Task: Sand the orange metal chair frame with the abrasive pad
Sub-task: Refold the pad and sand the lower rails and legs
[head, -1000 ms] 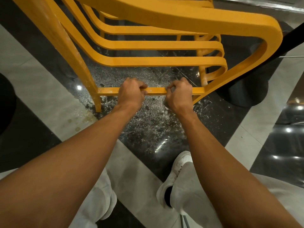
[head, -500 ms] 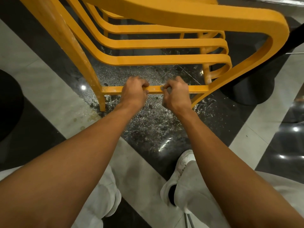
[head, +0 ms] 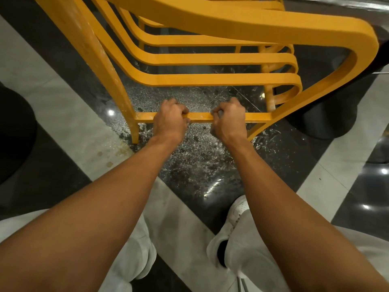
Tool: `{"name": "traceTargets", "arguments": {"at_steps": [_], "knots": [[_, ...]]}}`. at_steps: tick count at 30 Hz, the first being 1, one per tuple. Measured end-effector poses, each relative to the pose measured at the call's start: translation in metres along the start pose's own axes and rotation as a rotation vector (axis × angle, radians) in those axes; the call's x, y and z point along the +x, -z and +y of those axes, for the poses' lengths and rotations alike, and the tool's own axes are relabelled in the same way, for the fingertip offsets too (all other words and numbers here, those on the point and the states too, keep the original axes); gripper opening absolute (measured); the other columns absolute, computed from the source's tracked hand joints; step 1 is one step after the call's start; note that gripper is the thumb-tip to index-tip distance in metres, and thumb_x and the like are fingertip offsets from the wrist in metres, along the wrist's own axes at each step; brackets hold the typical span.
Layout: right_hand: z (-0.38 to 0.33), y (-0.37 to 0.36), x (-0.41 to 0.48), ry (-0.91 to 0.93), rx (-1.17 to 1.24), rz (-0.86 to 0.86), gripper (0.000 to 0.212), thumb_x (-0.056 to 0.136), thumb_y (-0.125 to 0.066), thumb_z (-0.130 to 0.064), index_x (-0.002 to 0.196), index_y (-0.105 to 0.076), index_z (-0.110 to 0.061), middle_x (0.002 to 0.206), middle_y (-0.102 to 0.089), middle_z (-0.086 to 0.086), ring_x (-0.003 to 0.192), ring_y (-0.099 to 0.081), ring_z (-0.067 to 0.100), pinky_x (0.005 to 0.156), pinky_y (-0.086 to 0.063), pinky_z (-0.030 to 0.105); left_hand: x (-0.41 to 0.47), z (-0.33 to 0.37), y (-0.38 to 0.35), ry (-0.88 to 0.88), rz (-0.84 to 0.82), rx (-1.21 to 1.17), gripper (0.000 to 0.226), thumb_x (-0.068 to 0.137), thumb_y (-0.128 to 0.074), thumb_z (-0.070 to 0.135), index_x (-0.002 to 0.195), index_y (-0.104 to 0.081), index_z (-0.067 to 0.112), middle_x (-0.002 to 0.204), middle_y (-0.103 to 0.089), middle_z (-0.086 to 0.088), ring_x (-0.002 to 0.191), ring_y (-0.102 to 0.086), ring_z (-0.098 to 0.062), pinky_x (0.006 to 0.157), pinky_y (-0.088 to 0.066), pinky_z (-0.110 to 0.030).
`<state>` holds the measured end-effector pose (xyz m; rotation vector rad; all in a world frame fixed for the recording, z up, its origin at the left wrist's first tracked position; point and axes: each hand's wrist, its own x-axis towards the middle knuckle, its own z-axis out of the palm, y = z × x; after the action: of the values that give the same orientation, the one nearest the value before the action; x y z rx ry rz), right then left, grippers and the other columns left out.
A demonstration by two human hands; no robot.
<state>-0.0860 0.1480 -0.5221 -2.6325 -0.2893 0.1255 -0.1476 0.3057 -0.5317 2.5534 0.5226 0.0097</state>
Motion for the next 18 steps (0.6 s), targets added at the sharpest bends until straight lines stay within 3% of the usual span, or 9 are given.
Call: {"name": "traceTargets", "arguments": {"at_steps": [3,7,11,14,18], "knots": [[0.003,0.000,-0.011,0.078,0.026,-0.042,0.011,0.096,-0.067,-0.008,0.094,-0.078,-0.009,0.104,-0.053,-0.001,0.085,-0.055,0.013,0.074,-0.048,0.019,0.002,-0.001,0.002,0.010,-0.016,0.006,0.031,0.095,-0.078,0.026,0.125,-0.074,0.018,0.123,-0.062,-0.001,0.120,-0.052,-0.022,0.099,-0.048,-0.039],[0.010,0.005,0.001,-0.050,0.010,0.020,0.011,0.097,-0.067,-0.012,0.095,-0.078,-0.011,0.113,-0.062,0.007,0.090,-0.061,0.016,0.088,-0.057,0.030,0.000,-0.003,0.005,-0.009,-0.028,0.004,0.031,0.095,-0.078,0.021,0.126,-0.074,0.017,0.123,-0.063,-0.001,0.120,-0.052,-0.022,0.102,-0.050,-0.039],[0.002,-0.004,-0.013,0.036,0.043,0.025,0.009,0.097,-0.068,-0.014,0.096,-0.076,-0.009,0.110,-0.060,0.006,0.086,-0.059,0.016,0.078,-0.052,0.026,-0.002,-0.004,0.007,-0.026,-0.013,0.016,0.031,0.096,-0.076,0.016,0.127,-0.073,0.016,0.125,-0.061,-0.002,0.120,-0.051,-0.022,0.103,-0.049,-0.039],[0.013,-0.003,-0.013,-0.021,0.102,0.044,0.009,0.094,-0.074,-0.014,0.088,-0.077,-0.008,0.104,-0.061,0.005,0.075,-0.060,0.014,0.070,-0.051,0.019,-0.002,-0.008,0.008,-0.029,-0.001,0.026,0.029,0.096,-0.076,0.015,0.125,-0.075,0.015,0.125,-0.061,-0.003,0.120,-0.052,-0.022,0.101,-0.050,-0.040],[0.000,-0.004,-0.005,-0.043,0.038,0.018,0.012,0.098,-0.067,-0.011,0.095,-0.078,-0.009,0.106,-0.055,0.000,0.082,-0.059,0.014,0.068,-0.043,0.012,-0.001,-0.007,0.009,-0.029,-0.020,0.035,0.028,0.097,-0.075,0.017,0.125,-0.074,0.015,0.125,-0.062,-0.002,0.122,-0.051,-0.022,0.101,-0.049,-0.039]]}}
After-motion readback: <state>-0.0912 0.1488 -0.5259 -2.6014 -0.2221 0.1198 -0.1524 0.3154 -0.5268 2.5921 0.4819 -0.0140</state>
